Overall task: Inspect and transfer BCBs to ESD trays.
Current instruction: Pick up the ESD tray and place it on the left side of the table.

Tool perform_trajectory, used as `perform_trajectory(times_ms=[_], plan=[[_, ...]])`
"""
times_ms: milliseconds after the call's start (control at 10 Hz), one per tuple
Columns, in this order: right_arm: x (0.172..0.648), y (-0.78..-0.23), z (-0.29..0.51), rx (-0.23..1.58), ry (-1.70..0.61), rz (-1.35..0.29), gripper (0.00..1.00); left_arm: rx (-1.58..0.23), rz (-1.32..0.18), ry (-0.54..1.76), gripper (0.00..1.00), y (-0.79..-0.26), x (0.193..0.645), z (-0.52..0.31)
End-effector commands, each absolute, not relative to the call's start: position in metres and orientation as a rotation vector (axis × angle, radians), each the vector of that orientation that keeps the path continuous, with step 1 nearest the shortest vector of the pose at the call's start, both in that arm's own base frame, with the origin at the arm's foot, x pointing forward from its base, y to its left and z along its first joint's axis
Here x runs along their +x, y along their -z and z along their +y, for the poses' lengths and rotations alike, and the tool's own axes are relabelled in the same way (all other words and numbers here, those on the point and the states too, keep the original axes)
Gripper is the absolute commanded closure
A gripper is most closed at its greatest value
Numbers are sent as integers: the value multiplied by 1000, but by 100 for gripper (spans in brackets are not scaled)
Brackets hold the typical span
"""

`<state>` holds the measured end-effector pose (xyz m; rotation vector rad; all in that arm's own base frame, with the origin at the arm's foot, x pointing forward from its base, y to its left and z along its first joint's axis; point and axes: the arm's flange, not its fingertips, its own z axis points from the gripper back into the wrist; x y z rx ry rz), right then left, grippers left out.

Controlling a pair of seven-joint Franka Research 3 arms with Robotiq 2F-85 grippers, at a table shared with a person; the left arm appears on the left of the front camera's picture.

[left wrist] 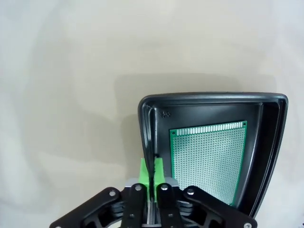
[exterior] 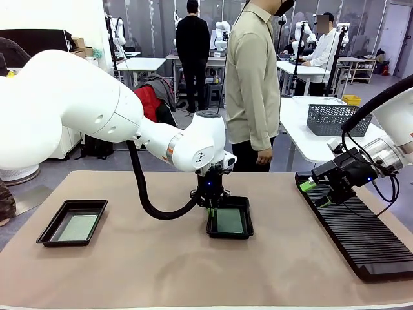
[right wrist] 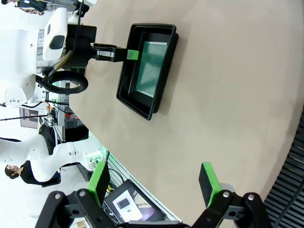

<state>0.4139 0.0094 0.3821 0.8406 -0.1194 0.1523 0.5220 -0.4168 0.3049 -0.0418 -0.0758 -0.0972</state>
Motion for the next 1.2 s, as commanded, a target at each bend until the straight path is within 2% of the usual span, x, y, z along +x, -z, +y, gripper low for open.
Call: perform_trajectory(times_ms=[0,1100], plan=[[411,-383,10,840,-148,-119,0,-37,-76,82,100,-304,519,-413],[411,-383,10,840,-148,-119,0,-298,-100,91,100,-317,526,-370]])
